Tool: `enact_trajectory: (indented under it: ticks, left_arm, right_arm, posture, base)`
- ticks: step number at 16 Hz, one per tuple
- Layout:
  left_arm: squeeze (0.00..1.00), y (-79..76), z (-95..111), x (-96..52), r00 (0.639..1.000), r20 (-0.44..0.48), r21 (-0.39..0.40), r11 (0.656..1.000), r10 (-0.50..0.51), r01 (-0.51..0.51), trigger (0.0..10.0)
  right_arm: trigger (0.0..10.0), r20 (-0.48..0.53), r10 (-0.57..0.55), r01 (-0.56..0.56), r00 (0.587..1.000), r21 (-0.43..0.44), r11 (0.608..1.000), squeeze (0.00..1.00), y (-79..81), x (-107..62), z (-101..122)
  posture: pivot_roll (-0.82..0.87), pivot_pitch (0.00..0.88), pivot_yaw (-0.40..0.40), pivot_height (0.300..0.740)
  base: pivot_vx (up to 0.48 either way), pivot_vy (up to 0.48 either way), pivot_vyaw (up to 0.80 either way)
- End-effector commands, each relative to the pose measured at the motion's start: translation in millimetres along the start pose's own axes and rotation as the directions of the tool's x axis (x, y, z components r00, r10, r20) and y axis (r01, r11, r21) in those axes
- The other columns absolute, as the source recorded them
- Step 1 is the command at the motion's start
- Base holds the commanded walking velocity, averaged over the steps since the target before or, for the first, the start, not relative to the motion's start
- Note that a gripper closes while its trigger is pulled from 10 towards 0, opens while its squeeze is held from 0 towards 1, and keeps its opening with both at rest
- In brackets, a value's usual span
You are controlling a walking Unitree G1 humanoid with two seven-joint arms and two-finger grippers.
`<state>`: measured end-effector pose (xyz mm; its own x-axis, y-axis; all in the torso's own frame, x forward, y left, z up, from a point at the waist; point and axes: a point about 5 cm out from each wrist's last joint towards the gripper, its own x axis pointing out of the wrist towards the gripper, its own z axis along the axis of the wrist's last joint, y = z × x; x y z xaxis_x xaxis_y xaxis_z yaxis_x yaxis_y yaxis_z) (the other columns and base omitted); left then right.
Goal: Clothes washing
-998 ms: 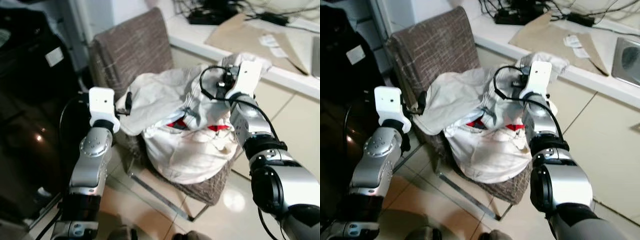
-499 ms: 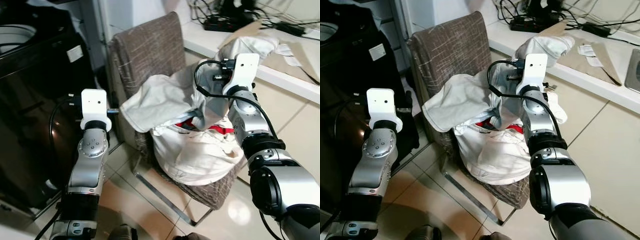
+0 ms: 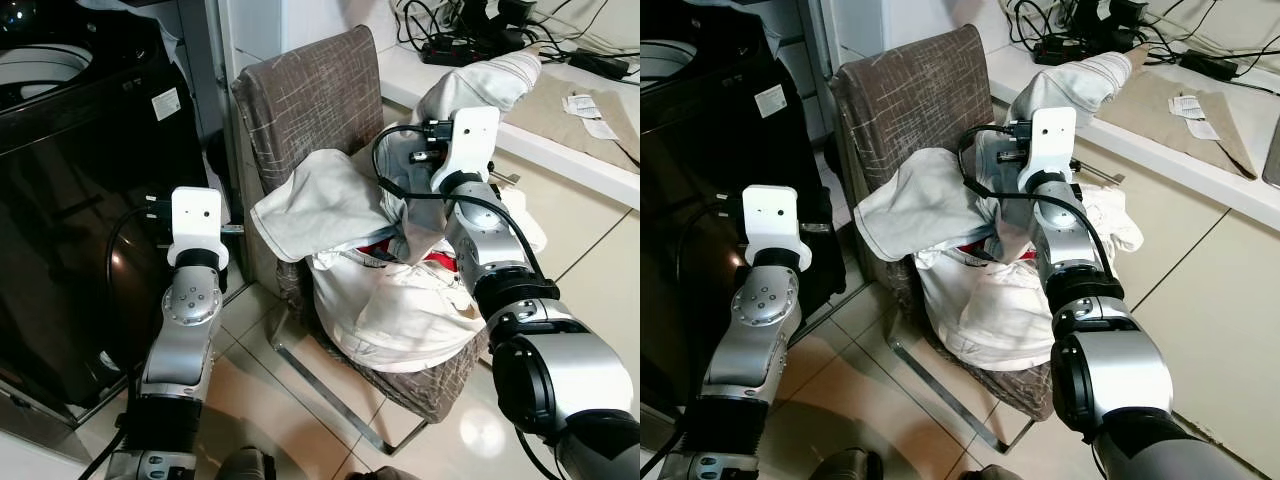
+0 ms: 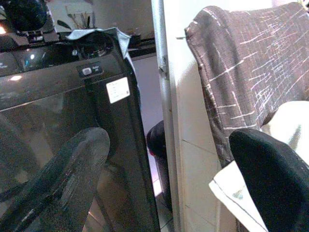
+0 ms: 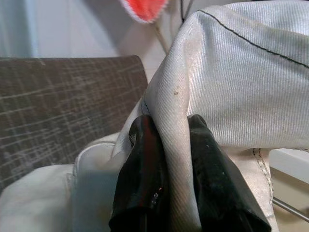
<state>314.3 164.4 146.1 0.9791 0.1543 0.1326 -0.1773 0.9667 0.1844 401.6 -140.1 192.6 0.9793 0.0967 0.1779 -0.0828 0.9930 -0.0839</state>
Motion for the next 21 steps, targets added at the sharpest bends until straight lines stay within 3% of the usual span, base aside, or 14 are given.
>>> enact_trajectory:
  ticks: [1,6,11,13,15,16,18,21]
  left_arm:
    - [0.0,-1.6,2,-1.7,1.0,0.011,0.003,1.0,0.012,-0.012,10.0]
    - [0.0,-2.3,3,-2.1,1.0,0.021,0.013,1.0,0.014,-0.015,10.0]
    - [0.0,11.7,3,-0.2,0.995,0.018,0.047,0.994,0.098,-0.099,10.0]
    - [0.0,22.6,0,-0.7,0.987,0.007,0.08,0.984,0.162,-0.162,10.0]
    - [0.0,33.5,-6,-1.9,0.977,-0.016,0.107,0.972,0.211,-0.208,10.0]
    - [0.0,34.6,-8,-3.0,0.976,-0.026,0.101,0.972,0.214,-0.21,10.0]
    - [0.0,31.8,-8,-3.2,0.98,-0.025,0.099,0.976,0.198,-0.195,10.0]
    - [0.0,24.8,-4,-0.6,0.987,-0.017,0.066,0.985,0.159,-0.157,10.0]
  right_arm:
    - [0.0,0.115,0.081,-0.077,0.99,-0.037,0.996,0.14,13.4,8.7,27]
    - [0.0,0.307,0.219,-0.181,0.926,-0.146,0.973,0.13,35.1,17.7,78]
    - [0.0,0.409,0.351,-0.34,0.842,-0.104,0.935,0.13,68.5,9.2,92]
    - [0.0,0.387,0.378,-0.383,0.841,-0.068,0.921,0.13,75.5,5.8,82]
    - [0.0,0.29,0.368,-0.384,0.884,0.0,0.923,0.13,73.3,1.6,54]
    - [0.0,0.187,0.335,-0.349,0.923,0.043,0.936,0.13,62.8,-1.9,28]
    - [0.0,0.079,0.291,-0.296,0.953,0.057,0.954,0.13,44.8,-12.0,-3]
    - [0.0,0.028,0.259,-0.261,0.965,0.063,0.963,0.13,34.2,-18.9,-18]
  posture:
    - [0.06,0.0,-0.05,0.74]
    - [0.07,0.0,-0.063,0.74]
    - [0.08,0.0,-0.063,0.74]
    - [0.08,0.0,-0.063,0.74]
    - [0.09,0.0,-0.073,0.74]
    - [0.09,0.0,-0.076,0.74]
    - [0.08,0.0,-0.072,0.74]
    - [0.07,0.0,-0.058,0.74]
  base:
    - [0.0,0.0,0.43]
    - [0.0,0.0,0.43]
    - [0.0,0.0,0.43]
    - [0.0,0.0,0.43]
    - [0.0,0.0,0.43]
    - [0.0,0.0,0.43]
    - [0.0,0.0,0.43]
    - [0.0,0.0,0.41]
